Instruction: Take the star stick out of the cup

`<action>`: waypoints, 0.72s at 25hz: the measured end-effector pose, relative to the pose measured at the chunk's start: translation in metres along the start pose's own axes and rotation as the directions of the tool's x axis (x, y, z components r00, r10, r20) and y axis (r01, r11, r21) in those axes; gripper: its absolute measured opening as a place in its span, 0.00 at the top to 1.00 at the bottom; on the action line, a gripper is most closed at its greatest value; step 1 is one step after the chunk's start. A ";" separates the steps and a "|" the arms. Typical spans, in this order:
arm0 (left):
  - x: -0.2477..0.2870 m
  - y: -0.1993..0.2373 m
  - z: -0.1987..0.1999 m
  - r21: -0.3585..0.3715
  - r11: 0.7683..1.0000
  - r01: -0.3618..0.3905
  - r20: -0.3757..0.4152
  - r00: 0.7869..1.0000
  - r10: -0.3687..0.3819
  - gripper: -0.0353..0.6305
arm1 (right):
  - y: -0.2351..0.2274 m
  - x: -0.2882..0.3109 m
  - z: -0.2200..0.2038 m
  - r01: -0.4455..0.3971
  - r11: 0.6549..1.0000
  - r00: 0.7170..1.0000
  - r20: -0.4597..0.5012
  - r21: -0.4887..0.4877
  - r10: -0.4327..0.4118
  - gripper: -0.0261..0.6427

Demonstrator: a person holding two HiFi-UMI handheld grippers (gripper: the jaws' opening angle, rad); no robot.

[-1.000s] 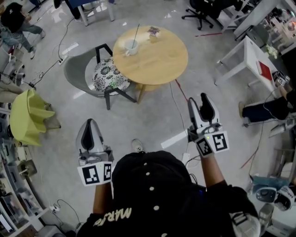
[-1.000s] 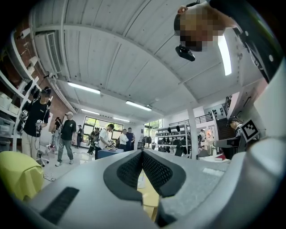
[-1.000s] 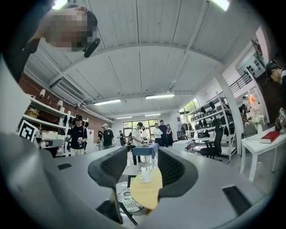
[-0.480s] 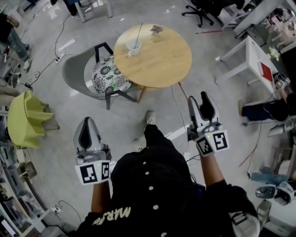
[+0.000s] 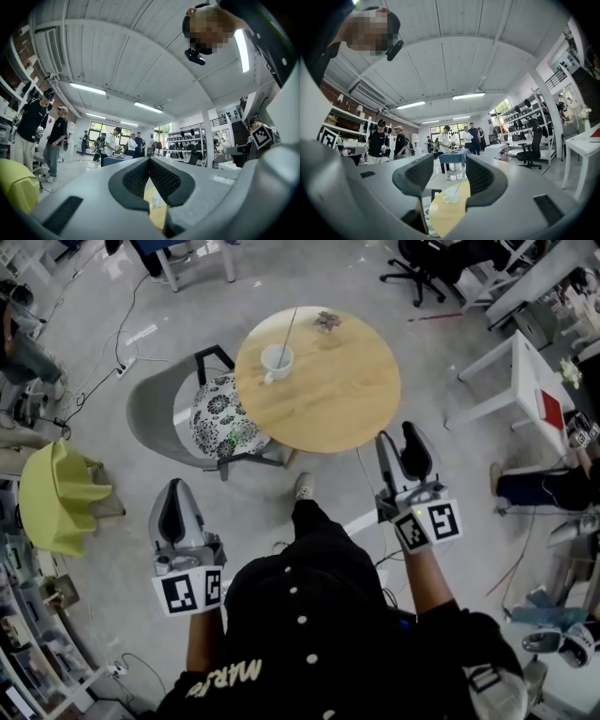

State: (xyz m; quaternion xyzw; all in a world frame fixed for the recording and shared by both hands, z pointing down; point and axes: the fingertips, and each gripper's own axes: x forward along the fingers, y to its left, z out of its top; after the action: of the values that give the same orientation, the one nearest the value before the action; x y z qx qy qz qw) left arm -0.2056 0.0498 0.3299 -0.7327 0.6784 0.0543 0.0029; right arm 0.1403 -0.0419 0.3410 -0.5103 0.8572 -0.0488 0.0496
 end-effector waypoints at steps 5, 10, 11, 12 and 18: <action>0.064 0.005 0.005 0.013 1.000 -0.018 0.016 1.000 0.018 0.94 | -0.032 0.062 0.010 -0.016 1.000 1.000 0.014 0.006 0.016 0.66; 0.126 0.002 0.010 0.011 0.999 -0.041 0.027 0.999 0.040 0.94 | -0.066 0.118 0.021 -0.037 0.999 0.999 0.017 0.001 0.037 0.66; 0.138 0.001 0.010 0.011 0.999 -0.044 0.027 0.999 0.043 0.94 | -0.073 0.128 0.023 -0.039 0.999 0.999 0.017 0.002 0.039 0.66; 0.149 0.001 0.009 0.011 0.999 -0.046 0.026 0.999 0.046 0.94 | -0.080 0.137 0.024 -0.041 0.999 0.999 0.017 0.003 0.041 0.66; 0.209 0.000 0.001 0.016 0.998 -0.068 0.024 0.997 0.068 0.94 | -0.118 0.190 0.024 -0.052 0.998 0.999 0.004 0.016 0.052 0.66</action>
State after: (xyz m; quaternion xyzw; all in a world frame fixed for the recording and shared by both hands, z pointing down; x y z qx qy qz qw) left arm -0.1898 -0.1580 0.3114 -0.7084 0.7033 0.0573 0.0152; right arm 0.1559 -0.2661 0.3269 -0.4873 0.8698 -0.0535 0.0568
